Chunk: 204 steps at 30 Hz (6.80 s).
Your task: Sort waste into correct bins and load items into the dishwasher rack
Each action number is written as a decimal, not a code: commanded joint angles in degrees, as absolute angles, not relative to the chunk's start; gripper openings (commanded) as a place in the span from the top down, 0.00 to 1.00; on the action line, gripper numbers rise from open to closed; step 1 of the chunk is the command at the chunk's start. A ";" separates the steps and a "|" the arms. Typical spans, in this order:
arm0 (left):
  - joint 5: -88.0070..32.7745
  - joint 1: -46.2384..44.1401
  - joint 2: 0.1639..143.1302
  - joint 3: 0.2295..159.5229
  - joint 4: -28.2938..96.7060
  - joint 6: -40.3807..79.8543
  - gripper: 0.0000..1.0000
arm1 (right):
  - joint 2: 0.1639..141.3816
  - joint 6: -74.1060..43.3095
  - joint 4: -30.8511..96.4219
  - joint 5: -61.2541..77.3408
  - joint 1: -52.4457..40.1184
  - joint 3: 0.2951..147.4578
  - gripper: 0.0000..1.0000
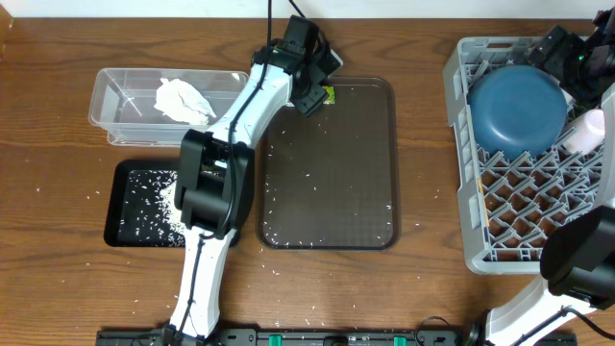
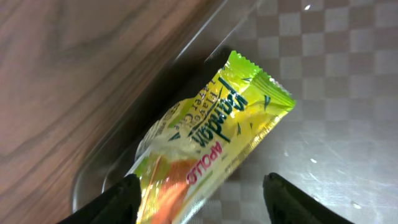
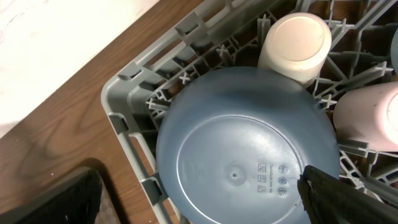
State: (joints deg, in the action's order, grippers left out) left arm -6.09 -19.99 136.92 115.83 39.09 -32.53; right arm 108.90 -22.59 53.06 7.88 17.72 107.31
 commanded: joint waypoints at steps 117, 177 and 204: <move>-3.09 9.89 57.49 88.07 96.79 40.64 0.12 | 107.79 -23.11 53.19 7.51 17.93 108.25 0.01; -9.30 1.19 0.10 0.21 2.11 -9.47 0.11 | 107.79 -23.11 53.19 7.49 17.93 108.25 0.01; -6.81 1.19 0.25 0.23 3.40 -9.39 0.11 | 107.79 -23.11 53.19 7.49 17.93 108.25 0.01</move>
